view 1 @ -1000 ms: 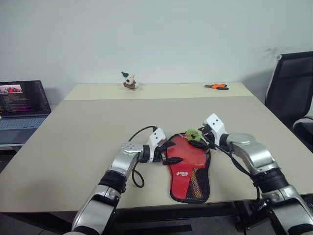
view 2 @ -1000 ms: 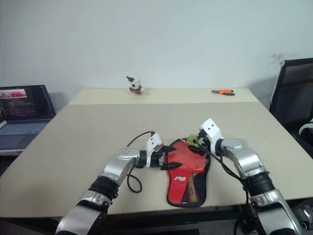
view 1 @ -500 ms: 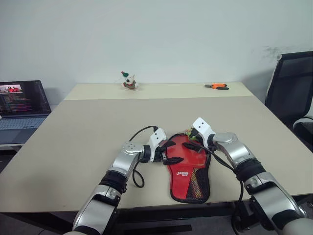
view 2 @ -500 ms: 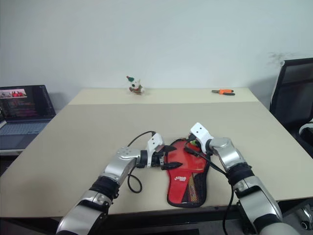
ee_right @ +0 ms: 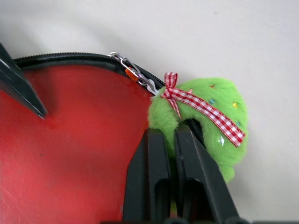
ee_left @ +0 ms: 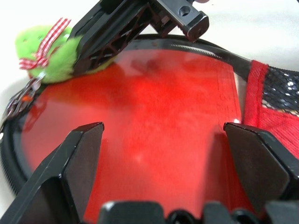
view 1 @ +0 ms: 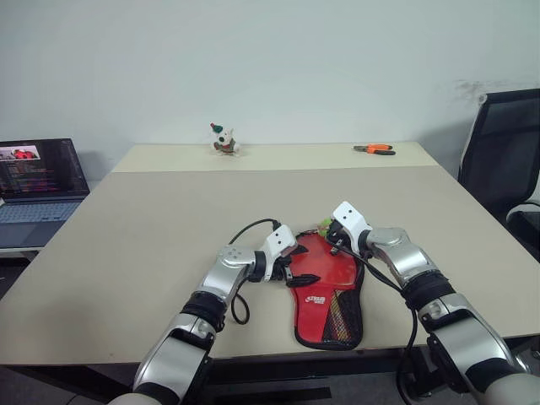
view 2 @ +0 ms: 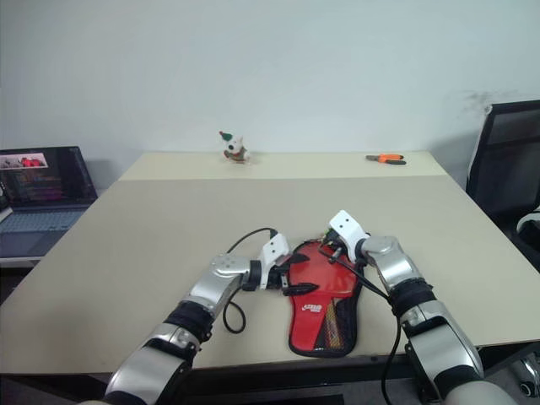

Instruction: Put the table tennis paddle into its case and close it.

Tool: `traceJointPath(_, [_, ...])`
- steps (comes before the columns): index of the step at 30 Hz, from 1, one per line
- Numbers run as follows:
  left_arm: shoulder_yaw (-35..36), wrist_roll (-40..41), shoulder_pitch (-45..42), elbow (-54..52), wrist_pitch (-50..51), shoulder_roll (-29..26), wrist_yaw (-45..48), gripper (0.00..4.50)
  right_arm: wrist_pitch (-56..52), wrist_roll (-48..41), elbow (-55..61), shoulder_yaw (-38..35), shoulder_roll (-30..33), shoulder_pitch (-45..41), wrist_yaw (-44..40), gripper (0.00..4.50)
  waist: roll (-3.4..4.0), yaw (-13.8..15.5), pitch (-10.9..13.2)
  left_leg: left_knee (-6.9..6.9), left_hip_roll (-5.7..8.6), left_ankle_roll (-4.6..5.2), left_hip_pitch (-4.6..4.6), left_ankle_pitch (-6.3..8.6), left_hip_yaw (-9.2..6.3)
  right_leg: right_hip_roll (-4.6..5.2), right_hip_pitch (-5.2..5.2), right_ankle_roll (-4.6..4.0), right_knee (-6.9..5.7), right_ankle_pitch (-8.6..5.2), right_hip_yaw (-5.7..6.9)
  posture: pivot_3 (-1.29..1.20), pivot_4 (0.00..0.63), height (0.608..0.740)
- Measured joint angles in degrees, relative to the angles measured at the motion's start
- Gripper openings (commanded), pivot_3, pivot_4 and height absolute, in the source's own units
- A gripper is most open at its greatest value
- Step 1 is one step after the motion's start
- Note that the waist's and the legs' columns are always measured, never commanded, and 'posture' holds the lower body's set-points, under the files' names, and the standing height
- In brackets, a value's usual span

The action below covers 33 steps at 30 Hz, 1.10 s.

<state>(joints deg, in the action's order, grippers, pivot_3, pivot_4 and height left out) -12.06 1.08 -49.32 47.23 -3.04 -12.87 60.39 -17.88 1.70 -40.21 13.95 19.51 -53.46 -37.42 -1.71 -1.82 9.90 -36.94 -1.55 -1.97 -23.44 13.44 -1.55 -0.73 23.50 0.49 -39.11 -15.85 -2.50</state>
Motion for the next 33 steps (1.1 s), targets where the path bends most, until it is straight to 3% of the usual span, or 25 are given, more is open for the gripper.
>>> traceJointPath(10, [0.2,-0.7,-2.5,9.2,-6.8,1.9,-2.2,4.5,1.5,1.6,-2.7,-0.5,0.7,-3.8,-0.3,0.01,0.03,0.0,0.0,0.01,0.04,0.01,0.41,0.0,0.04,0.0,-0.38,0.02,-0.01,0.0,-0.03,0.0,0.15,0.74])
traceJointPath(23, [0.2,-0.7,-2.5,10.3,-7.7,2.3,-2.6,4.5,15.2,9.5,-27.7,-0.3,3.3,-13.3,3.9,0.01,0.04,0.1,-0.1,0.03,0.04,0.01,0.49,0.0,0.08,0.01,-0.45,0.01,-0.03,0.0,-0.08,0.0,0.15,0.74])
traceJointPath(29, [0.2,-0.7,-2.5,10.4,-7.7,2.6,-3.1,4.5,17.5,11.7,-29.1,-0.2,5.0,-13.3,2.7,0.01,0.08,0.1,-0.1,0.01,0.04,0.0,0.49,0.0,0.06,0.03,-0.48,0.02,-0.04,0.0,-0.07,0.0,0.15,0.74])
traceJointPath(33, [0.2,-0.7,-2.6,10.8,-7.6,3.2,-3.6,4.5,18.2,12.6,-26.4,-0.1,8.8,-12.0,-2.6,0.01,0.11,0.4,-0.1,0.0,0.06,0.01,0.51,0.0,0.01,0.05,-0.57,0.04,0.01,0.0,-0.01,0.0,0.15,0.74])
